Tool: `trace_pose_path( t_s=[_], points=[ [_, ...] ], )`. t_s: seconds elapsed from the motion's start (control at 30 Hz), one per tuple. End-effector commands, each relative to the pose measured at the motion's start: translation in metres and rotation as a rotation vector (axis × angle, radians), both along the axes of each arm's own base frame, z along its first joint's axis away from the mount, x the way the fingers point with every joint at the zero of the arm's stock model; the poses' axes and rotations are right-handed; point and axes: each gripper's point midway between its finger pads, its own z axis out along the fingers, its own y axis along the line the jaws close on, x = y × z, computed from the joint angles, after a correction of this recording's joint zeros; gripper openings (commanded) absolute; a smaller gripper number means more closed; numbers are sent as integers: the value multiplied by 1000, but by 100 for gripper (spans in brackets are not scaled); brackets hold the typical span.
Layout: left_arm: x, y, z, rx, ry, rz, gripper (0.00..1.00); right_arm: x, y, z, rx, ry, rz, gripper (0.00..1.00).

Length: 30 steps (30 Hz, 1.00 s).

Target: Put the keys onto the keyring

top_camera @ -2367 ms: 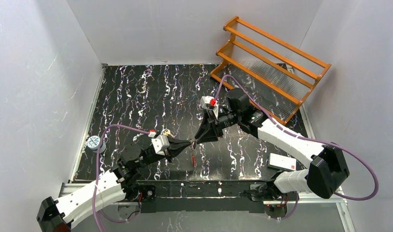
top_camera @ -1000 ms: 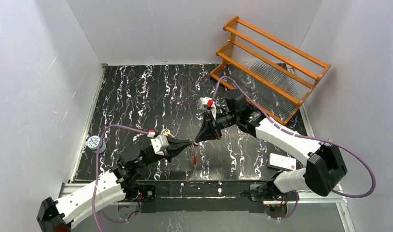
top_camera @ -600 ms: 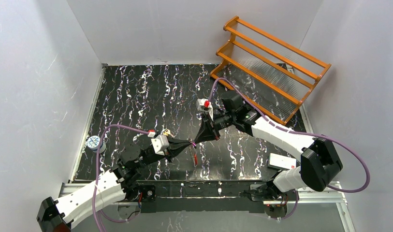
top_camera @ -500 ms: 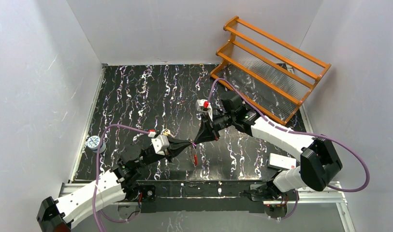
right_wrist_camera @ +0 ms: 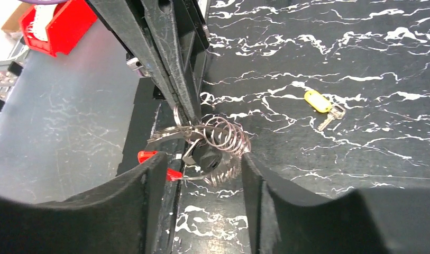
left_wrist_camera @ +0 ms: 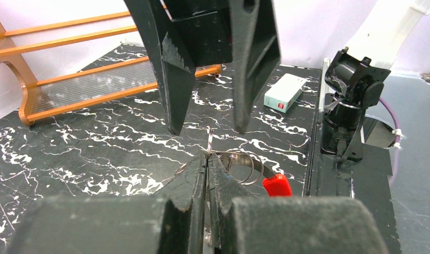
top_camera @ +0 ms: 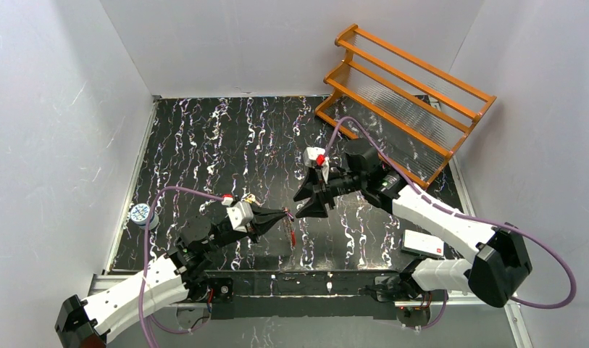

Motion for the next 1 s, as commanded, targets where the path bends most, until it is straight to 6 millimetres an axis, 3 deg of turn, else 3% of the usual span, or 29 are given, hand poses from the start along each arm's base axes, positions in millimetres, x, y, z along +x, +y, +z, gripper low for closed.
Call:
trace_pose_path(
  t_s=[0.0,0.47,0.57,0.73,0.87,0.97],
  points=[
    [7,4,3,-8,1,48,0,10,0,6,38,-81,-65,66],
    [38,10,-59,397,151,173,0,25,-6,-16,23,-63,-212,84],
    [48,3,-67,401,171,198,0,35,-11,-21,24,-39,-314,89],
    [72,-8,-84,399,223,275,0,71,-28,-35,7,66,-629,99],
    [83,-23,-96,406,251,274,0,87,-43,-47,-22,148,-796,99],
    [92,-31,-105,421,284,293,7,95,-54,-59,-74,191,-892,99]
  ],
)
